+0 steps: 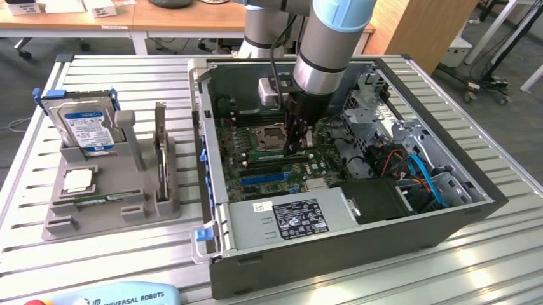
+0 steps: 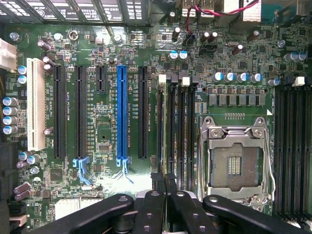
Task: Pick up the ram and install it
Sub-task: 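Insert the ram into the slot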
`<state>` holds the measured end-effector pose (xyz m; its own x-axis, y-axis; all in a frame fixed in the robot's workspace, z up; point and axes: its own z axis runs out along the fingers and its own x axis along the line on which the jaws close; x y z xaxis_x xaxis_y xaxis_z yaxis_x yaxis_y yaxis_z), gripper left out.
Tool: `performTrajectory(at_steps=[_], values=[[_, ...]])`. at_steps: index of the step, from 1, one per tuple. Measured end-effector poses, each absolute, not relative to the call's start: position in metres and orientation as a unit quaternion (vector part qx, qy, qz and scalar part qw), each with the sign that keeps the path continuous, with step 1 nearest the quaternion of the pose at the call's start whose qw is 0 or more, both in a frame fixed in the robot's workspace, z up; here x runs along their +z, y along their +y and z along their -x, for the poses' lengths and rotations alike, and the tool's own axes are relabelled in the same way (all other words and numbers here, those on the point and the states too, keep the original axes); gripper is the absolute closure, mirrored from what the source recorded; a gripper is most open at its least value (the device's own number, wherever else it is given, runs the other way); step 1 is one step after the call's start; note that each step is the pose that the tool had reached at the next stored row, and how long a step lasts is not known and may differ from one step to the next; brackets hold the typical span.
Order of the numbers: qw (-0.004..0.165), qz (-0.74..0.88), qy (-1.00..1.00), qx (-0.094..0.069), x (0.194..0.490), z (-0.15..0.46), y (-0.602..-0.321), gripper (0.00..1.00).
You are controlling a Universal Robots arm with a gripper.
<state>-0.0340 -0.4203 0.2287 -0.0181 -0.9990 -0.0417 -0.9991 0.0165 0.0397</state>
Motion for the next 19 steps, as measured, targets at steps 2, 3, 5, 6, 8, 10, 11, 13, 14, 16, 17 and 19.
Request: performTrajectory(at_steps=[2, 3, 5, 6, 8, 10, 11, 13, 14, 16, 17, 19], values=[[0.001, 0.701, 0.713, 0.029, 0.2286, 0.034, -0.4203, 0.88], [0.001, 0.701, 0.713, 0.029, 0.2286, 0.034, -0.4203, 0.88], [0.001, 0.701, 0.713, 0.029, 0.2283, 0.034, -0.4203, 0.88], [0.001, 0.701, 0.713, 0.029, 0.2282, 0.034, -0.4203, 0.88], [0.001, 0.701, 0.713, 0.029, 0.2282, 0.034, -0.4203, 0.88], [0.001, 0.701, 0.713, 0.029, 0.2282, 0.034, -0.4202, 0.88], [0.001, 0.701, 0.713, 0.029, 0.2283, 0.034, -0.4202, 0.88], [0.001, 0.701, 0.713, 0.029, 0.2286, 0.034, -0.4202, 0.88], [0.001, 0.701, 0.713, 0.029, 0.2287, 0.034, -0.4203, 0.88], [0.001, 0.701, 0.713, 0.029, 0.2287, 0.034, -0.4203, 0.88], [0.001, 0.701, 0.713, 0.029, 0.2287, 0.034, -0.4203, 0.88], [0.001, 0.702, 0.712, 0.029, 0.2287, 0.034, -0.4203, 0.88]])
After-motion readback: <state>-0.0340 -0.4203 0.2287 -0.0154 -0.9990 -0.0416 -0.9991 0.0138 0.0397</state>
